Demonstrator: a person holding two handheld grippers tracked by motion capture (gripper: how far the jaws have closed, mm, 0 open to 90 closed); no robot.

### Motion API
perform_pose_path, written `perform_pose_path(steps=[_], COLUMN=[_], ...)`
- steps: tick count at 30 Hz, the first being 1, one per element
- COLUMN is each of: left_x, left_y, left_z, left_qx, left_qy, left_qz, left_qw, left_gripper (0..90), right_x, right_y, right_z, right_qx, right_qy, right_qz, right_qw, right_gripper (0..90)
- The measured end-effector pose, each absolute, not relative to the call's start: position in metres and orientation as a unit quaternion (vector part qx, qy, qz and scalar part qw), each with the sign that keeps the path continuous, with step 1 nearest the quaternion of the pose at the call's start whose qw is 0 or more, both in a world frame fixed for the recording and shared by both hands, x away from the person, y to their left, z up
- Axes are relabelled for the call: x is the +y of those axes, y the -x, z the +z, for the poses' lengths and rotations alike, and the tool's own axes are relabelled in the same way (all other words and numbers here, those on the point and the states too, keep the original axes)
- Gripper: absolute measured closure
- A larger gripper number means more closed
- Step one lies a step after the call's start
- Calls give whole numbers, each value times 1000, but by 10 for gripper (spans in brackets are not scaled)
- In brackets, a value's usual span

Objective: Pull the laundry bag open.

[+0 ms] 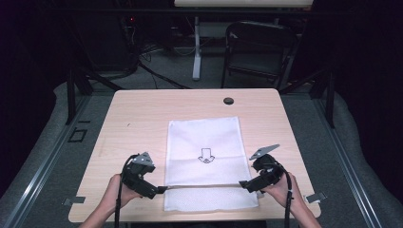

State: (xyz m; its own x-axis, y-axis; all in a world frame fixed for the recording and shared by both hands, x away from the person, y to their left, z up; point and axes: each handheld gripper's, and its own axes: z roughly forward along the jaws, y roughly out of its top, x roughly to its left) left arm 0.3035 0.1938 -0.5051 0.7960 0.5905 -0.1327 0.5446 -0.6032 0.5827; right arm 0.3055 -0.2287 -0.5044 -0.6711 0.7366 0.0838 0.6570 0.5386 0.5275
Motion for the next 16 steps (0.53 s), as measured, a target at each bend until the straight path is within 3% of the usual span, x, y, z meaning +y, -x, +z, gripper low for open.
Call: perform_pose_path(steps=[5, 11, 16], left_x=[218, 244, 252], left_y=[-296, -298, -308], left_z=[-498, -507, -521], left_qx=[373, 413, 423], left_qy=[-876, -854, -860], left_qz=[100, 109, 89], left_qw=[289, 297, 271], left_gripper=[0, 0, 0], right_x=[-260, -285, -292], right_y=[-297, -292, -298], right_z=[-502, -508, -518], right_qx=[852, 838, 841], right_qy=[-429, -449, -456], right_qz=[275, 274, 258], right_qw=[120, 144, 134], right_gripper=[0, 0, 0])
